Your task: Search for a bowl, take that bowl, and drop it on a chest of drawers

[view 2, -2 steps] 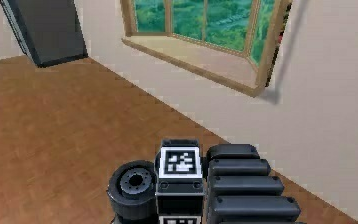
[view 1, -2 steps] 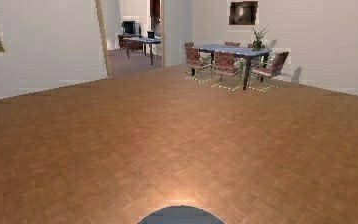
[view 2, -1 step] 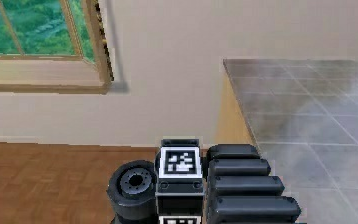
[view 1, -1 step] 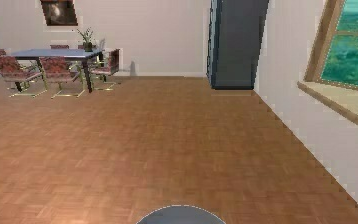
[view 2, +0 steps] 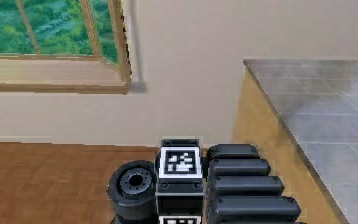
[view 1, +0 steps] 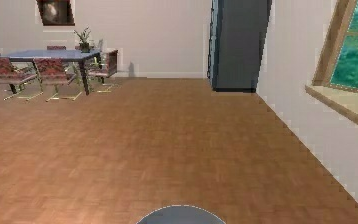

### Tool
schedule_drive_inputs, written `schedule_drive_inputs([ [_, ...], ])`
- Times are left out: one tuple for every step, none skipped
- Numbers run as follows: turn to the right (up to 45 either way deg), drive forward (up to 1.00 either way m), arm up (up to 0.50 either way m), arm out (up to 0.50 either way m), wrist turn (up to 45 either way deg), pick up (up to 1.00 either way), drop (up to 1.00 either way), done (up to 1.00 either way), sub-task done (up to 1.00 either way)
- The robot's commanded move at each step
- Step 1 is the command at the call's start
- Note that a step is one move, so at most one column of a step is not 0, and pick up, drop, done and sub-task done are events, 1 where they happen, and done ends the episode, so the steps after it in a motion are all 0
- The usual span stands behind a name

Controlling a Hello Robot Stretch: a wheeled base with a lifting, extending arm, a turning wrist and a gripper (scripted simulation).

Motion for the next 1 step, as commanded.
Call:
schedule_drive_inputs([
  [-45.0,0.00,0.00,0.00,0.0,0.00,0.00,0.00,0.00],
])
